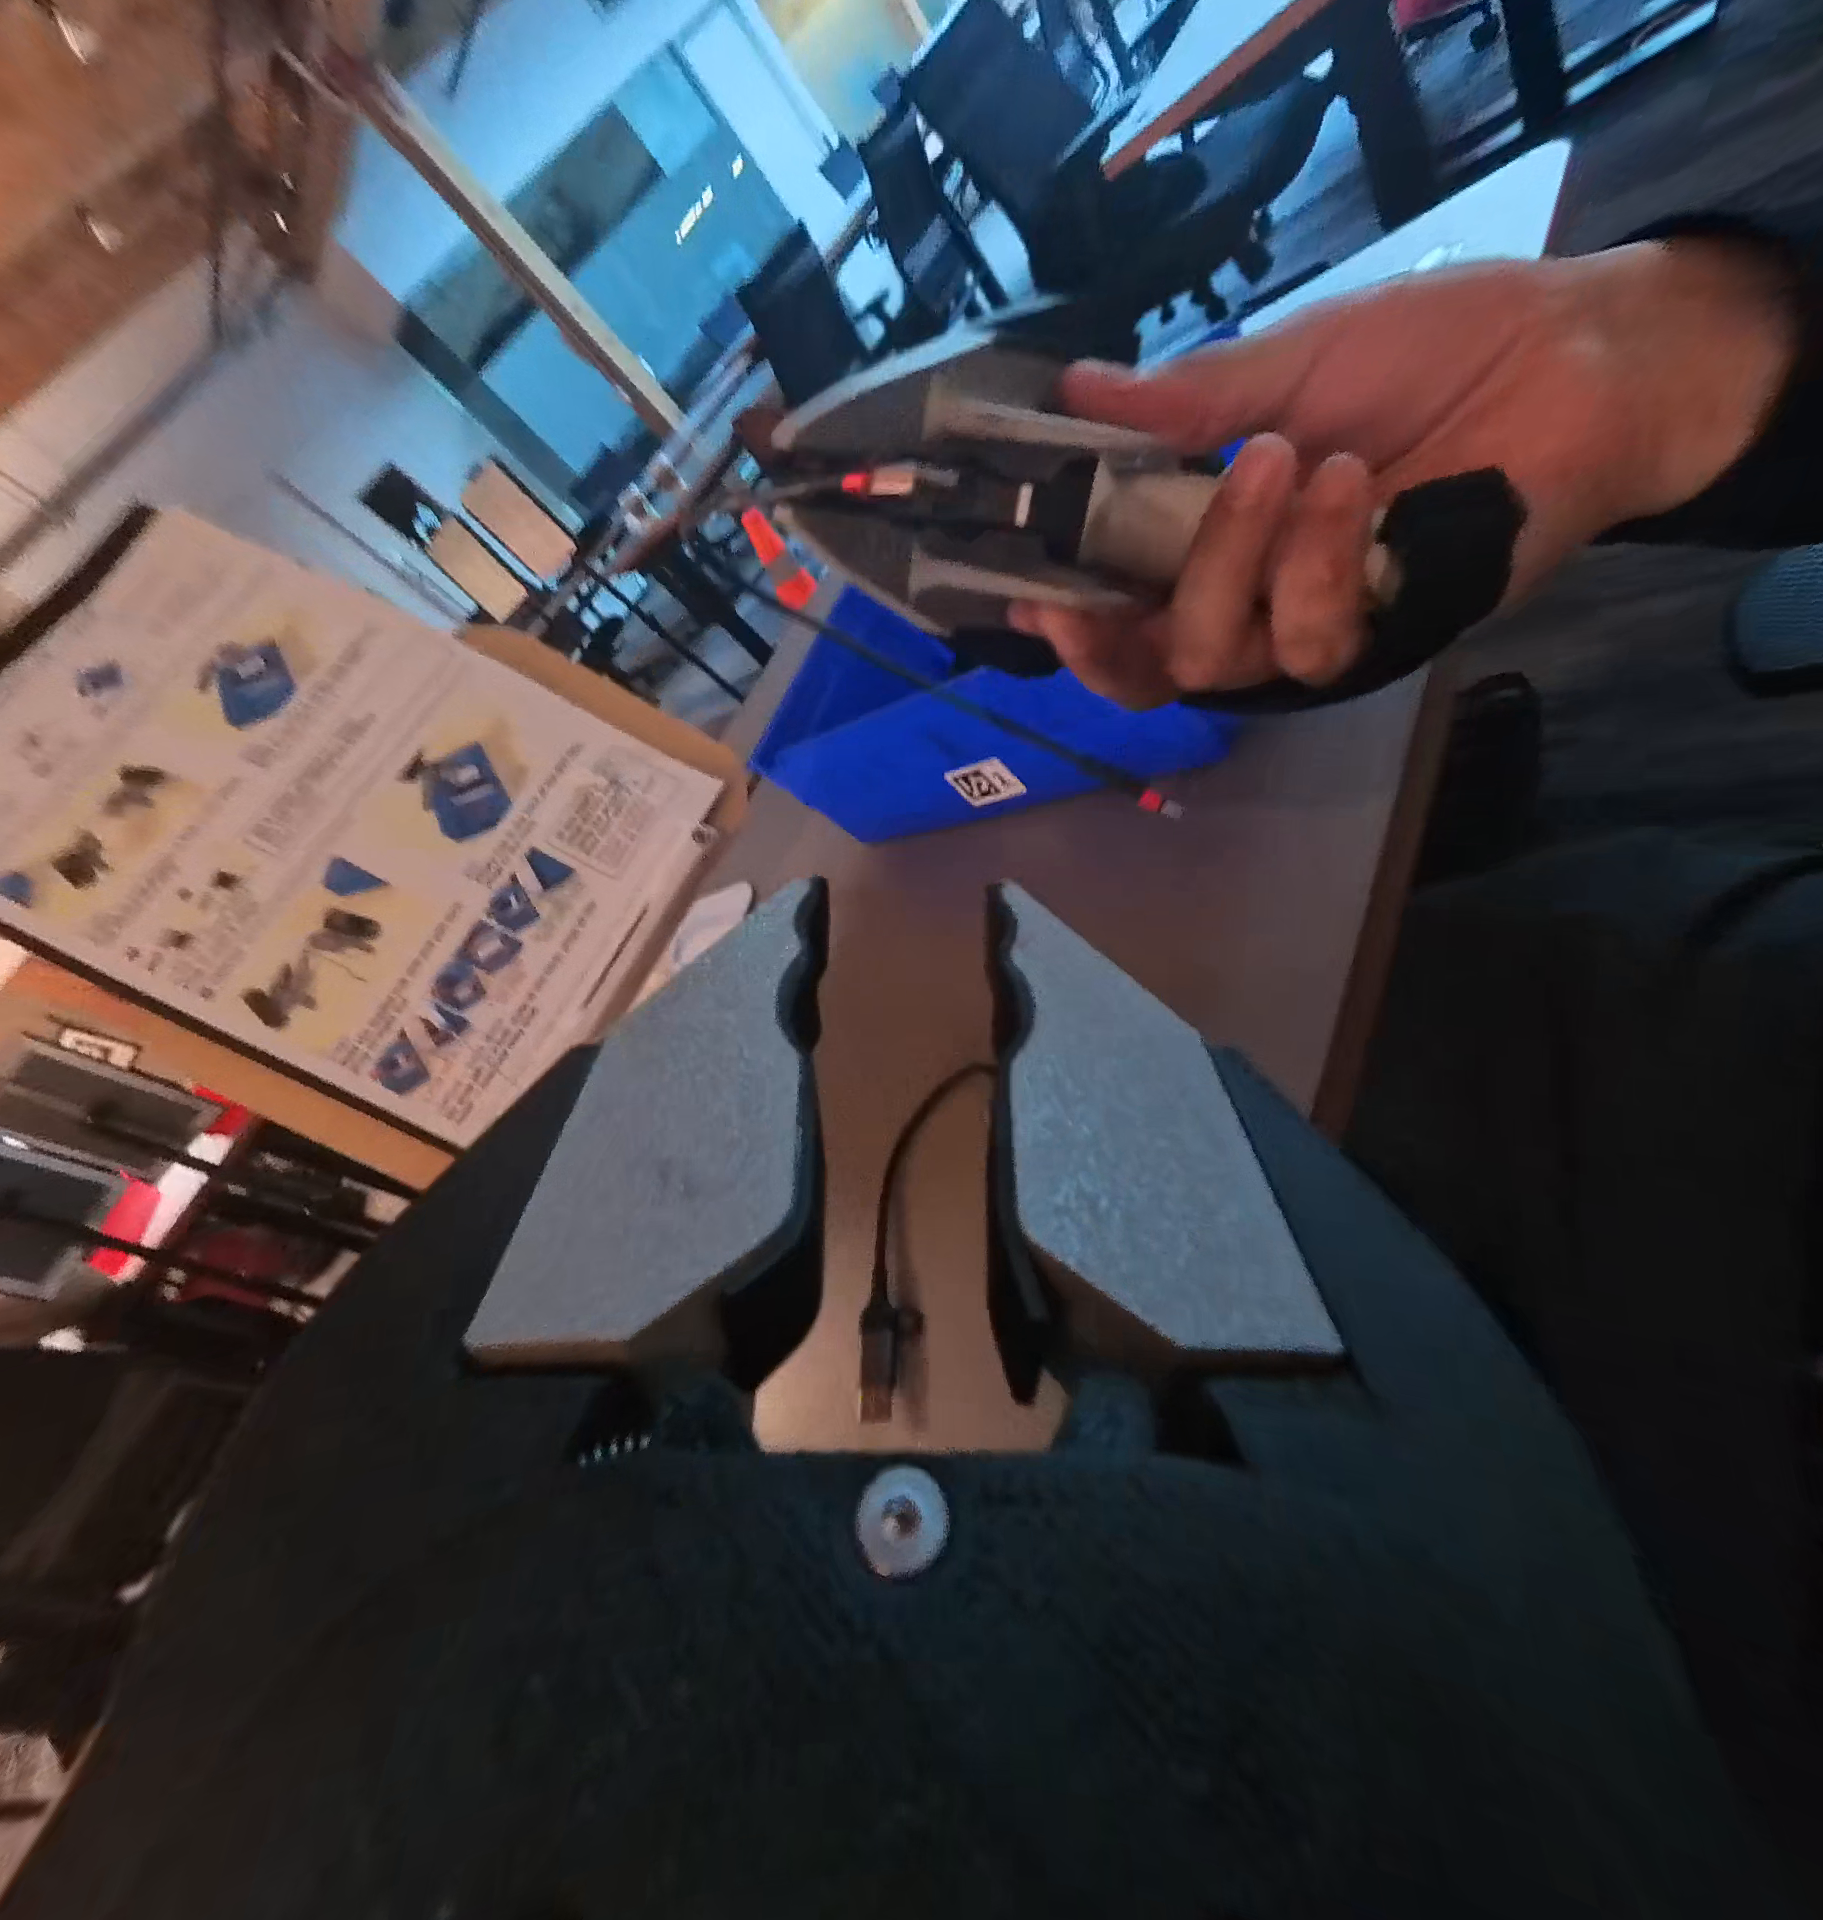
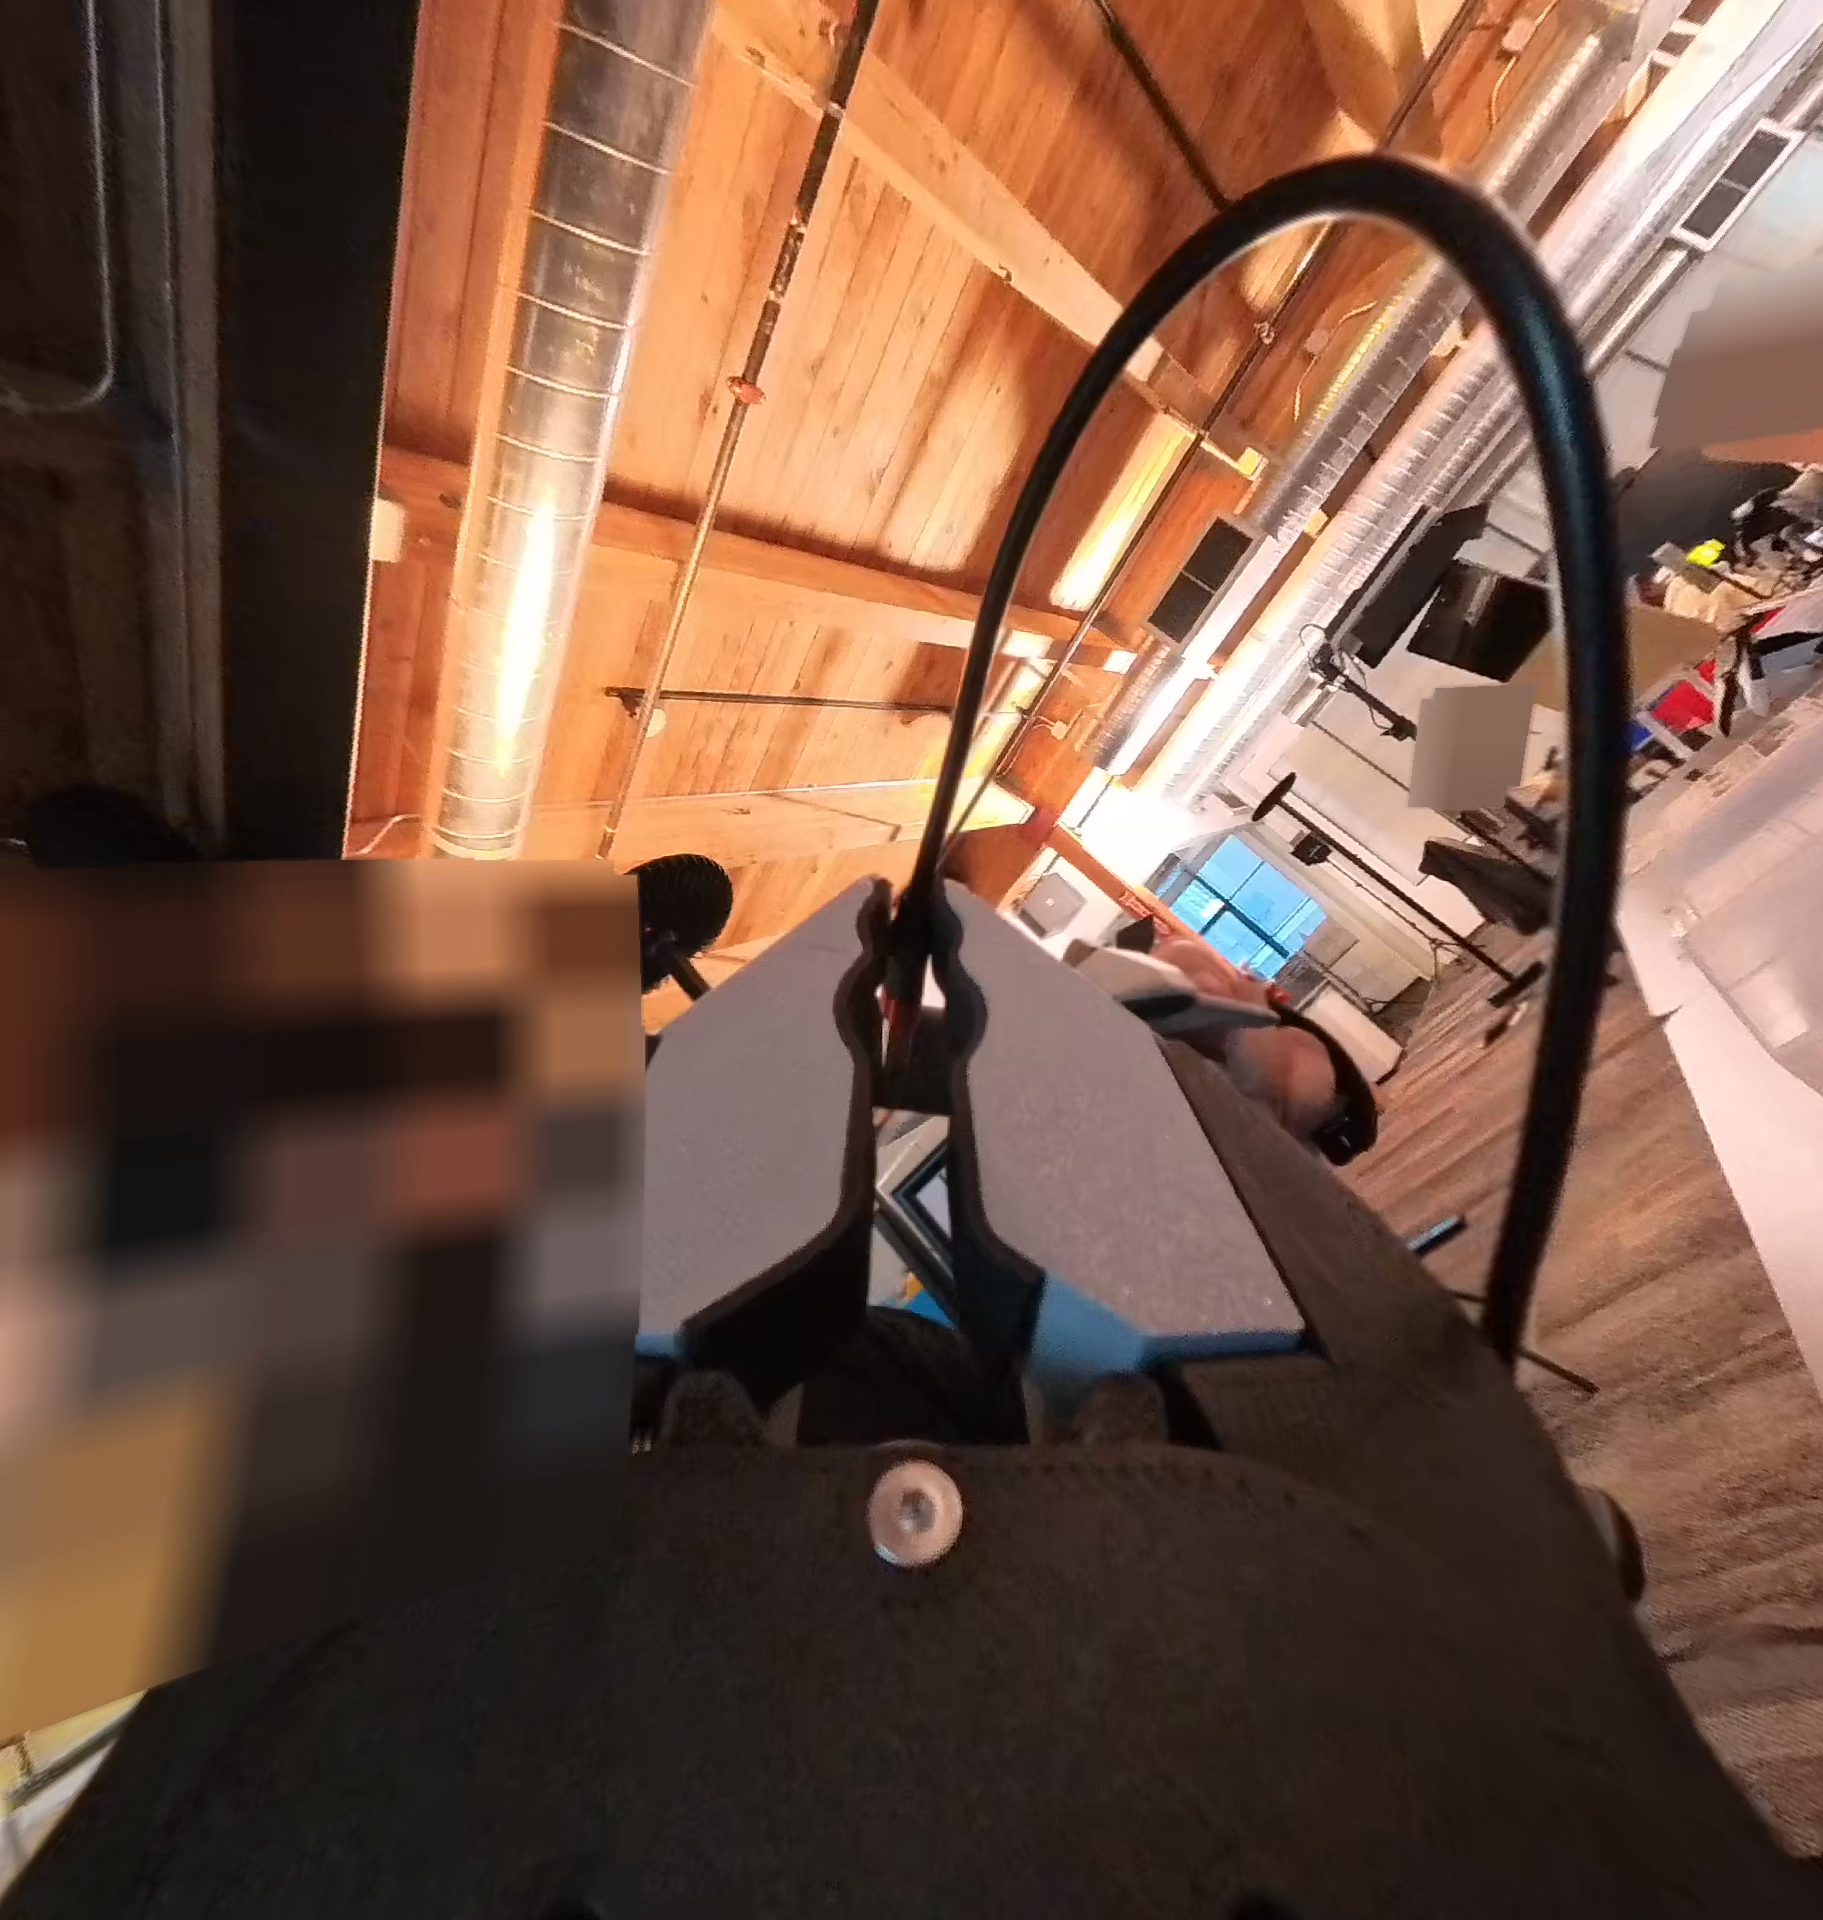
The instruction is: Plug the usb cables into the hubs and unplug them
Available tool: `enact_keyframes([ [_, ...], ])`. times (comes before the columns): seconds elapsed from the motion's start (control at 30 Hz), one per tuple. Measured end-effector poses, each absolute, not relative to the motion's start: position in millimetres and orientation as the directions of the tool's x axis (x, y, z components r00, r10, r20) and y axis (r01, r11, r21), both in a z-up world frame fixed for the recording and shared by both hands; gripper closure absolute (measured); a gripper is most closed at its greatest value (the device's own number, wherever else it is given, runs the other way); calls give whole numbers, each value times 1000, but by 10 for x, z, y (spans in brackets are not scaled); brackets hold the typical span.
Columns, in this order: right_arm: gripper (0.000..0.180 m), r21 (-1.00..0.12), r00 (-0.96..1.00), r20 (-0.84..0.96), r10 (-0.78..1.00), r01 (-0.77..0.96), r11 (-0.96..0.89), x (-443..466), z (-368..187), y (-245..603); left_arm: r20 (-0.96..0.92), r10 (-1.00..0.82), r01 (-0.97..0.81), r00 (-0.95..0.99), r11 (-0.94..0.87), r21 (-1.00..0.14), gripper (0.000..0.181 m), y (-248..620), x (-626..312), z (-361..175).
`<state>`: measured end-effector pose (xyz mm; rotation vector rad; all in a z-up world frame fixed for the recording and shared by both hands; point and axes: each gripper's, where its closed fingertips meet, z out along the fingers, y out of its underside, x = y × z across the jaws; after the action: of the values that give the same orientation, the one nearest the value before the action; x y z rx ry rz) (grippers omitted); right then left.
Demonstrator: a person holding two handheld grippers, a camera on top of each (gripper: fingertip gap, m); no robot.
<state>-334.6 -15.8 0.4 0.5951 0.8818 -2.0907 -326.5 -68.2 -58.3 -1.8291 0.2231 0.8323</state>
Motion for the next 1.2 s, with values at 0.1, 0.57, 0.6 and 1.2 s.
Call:
enact_keyframes([
  [0.1,176,-383,-588,-662,-464,798,-465,-3348,-12,-179,-658,248,-551,711,-385,-740,159,-633,-3191,-504],
  [0.57,177,-885,-926,-370,69,329,-329,-3156,-233,-704,-190,153,-147,970,-256,-956,144,-576,-3173,-651],
  [0.6,177,-903,-935,-342,93,299,-309,-3145,-244,-722,-200,149,-151,968,-288,-946,142,-592,-3194,-706],
  [1.2,176,-915,-929,-282,240,186,-358,-3317,-83,-273,119,276,289,954,-734,-614,125,-974,-3842,-2383],
])
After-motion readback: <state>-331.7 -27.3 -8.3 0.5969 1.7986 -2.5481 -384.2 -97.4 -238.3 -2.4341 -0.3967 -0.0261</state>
